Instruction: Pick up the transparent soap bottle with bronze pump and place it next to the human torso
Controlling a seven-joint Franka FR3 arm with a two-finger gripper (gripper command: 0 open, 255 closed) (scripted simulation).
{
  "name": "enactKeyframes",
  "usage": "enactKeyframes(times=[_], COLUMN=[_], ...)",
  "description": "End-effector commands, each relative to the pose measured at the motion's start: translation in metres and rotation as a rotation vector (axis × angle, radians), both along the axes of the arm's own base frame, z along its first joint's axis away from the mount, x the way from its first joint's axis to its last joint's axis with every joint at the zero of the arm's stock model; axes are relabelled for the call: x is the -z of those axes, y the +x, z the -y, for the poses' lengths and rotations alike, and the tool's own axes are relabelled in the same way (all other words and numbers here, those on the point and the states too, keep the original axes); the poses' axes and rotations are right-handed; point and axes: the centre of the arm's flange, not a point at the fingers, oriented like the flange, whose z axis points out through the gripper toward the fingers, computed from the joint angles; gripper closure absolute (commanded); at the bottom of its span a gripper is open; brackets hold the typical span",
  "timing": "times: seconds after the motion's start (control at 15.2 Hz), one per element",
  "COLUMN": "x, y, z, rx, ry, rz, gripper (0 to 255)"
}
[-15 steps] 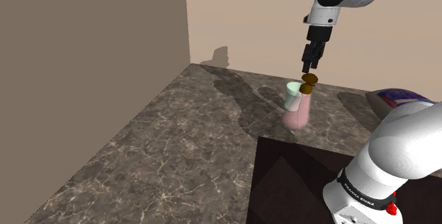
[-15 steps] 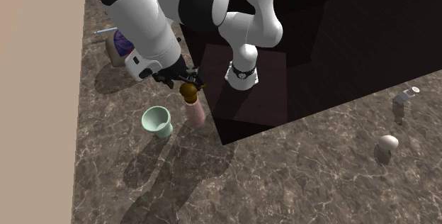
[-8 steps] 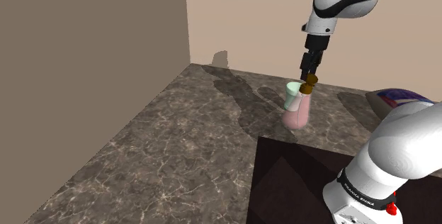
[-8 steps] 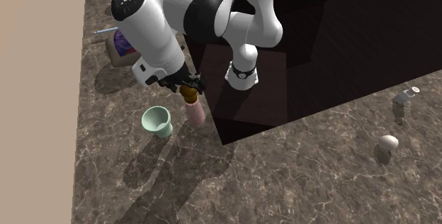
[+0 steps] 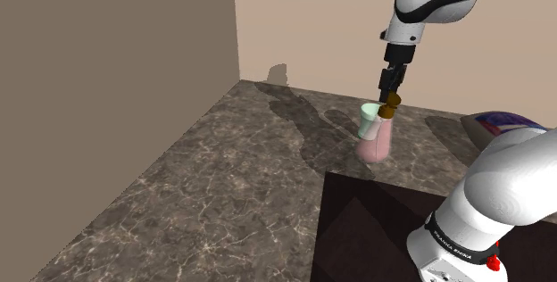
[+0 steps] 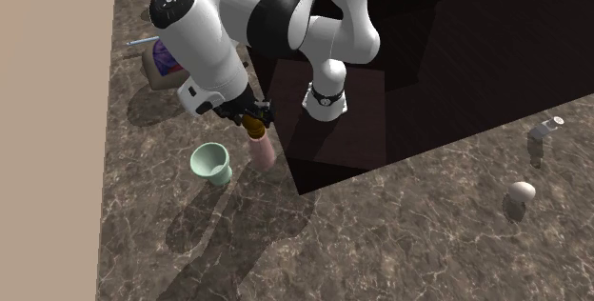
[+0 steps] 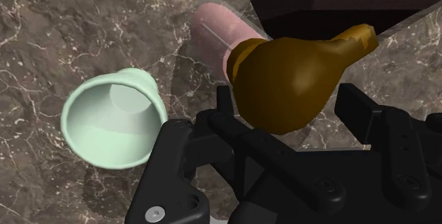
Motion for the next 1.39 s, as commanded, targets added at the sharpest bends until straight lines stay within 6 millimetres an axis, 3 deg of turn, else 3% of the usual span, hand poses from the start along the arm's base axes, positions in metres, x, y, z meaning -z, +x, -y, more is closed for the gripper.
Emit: enactKeyframes(times=[0.0,0.4,1.32], x=[0.000,0.000,-0.074], y=[0.000,0.000,0.000], z=[0.000,0.000,0.000], rx=[0.000,0.000,0.000], ry=[0.000,0.000,0.000], rz=[0.000,0.000,0.000], gripper=[255,255,255])
